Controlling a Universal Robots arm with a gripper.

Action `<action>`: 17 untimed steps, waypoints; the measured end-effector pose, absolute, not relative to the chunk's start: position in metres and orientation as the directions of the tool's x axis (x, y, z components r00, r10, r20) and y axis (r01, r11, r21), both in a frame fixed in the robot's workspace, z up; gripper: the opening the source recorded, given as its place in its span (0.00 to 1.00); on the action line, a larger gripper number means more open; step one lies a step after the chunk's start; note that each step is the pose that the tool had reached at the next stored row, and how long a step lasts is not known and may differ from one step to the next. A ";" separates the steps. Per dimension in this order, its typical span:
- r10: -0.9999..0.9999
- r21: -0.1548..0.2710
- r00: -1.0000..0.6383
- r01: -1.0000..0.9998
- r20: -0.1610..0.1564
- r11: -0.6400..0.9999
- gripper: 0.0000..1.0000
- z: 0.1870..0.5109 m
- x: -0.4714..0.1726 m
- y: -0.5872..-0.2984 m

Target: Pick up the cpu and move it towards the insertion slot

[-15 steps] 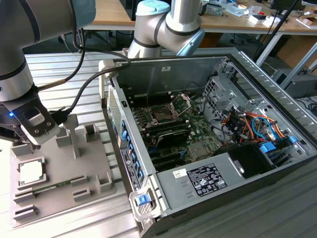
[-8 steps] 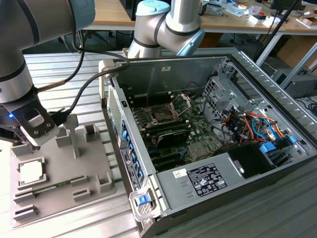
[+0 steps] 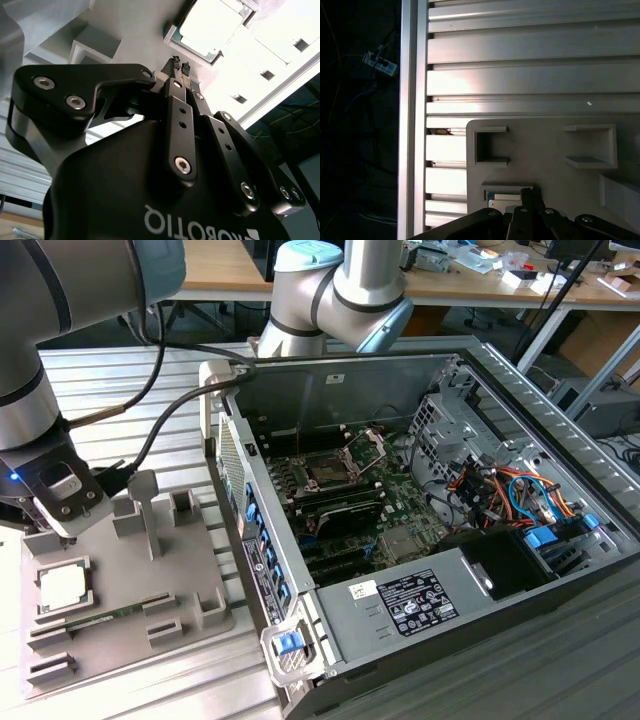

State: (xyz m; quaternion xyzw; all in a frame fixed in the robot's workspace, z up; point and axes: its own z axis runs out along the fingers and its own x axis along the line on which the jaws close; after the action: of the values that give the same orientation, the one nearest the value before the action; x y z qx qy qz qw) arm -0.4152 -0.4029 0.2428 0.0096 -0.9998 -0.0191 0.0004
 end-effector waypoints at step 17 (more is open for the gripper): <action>-0.019 0.038 -1.000 -0.019 0.000 0.999 0.11 0.240 -0.424 -0.403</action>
State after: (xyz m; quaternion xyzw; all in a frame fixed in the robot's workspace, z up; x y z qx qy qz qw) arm -0.4237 -0.4029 0.2401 0.0095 -0.9998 -0.0191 0.0004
